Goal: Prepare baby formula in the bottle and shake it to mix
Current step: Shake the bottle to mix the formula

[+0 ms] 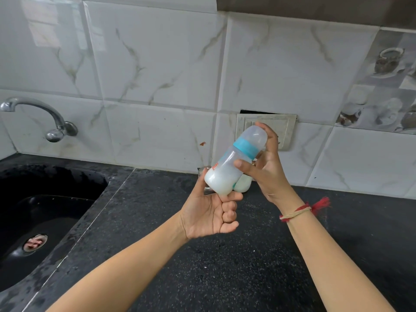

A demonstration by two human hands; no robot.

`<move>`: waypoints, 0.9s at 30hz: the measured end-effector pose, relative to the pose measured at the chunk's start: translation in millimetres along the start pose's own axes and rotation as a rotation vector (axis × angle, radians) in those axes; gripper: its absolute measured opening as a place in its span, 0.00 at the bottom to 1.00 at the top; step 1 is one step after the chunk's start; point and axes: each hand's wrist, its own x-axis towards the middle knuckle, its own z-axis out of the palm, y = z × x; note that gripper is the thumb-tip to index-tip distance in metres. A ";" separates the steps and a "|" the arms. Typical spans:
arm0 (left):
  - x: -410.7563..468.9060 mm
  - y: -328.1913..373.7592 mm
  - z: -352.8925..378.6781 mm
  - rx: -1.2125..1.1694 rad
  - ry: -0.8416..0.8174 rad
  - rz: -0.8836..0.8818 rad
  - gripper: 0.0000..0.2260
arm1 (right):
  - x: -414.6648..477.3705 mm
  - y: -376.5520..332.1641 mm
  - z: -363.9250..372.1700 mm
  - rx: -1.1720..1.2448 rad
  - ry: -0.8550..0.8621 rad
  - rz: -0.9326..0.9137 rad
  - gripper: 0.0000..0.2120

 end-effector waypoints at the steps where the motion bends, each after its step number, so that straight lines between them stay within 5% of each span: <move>1: 0.4 0.2 0.5 0.061 0.017 -0.017 0.42 | 2.4 -2.9 -0.3 0.004 0.017 0.014 0.37; 5: 3.2 2.6 2.9 0.191 0.089 -0.037 0.47 | 16.7 -32.9 -11.3 0.271 0.361 -0.048 0.31; 8: 4.5 6.2 0.4 0.151 0.348 0.015 0.39 | 16.2 -50.0 -8.8 0.424 0.613 -0.213 0.29; 12: 9.5 8.1 -9.4 0.135 0.705 0.074 0.26 | 4.1 -48.5 9.9 0.043 0.200 -0.163 0.33; 16: 7.7 9.6 -21.0 0.098 0.875 0.127 0.21 | 8.1 -48.2 0.9 0.338 0.519 -0.142 0.35; 19: 5.9 7.0 -27.6 0.095 0.956 0.114 0.19 | 4.2 -41.2 6.8 0.055 0.267 -0.063 0.33; 23: 3.2 8.4 -35.1 0.087 1.019 0.147 0.16 | 10.6 -37.8 0.0 0.342 0.528 -0.072 0.34; 26: 0.3 7.6 -38.7 0.115 1.045 0.119 0.15 | 6.9 -37.2 7.0 0.035 0.226 0.012 0.33; 27: -0.6 9.4 -40.9 0.125 1.052 0.127 0.14 | 8.2 -36.5 6.7 0.078 0.264 -0.001 0.33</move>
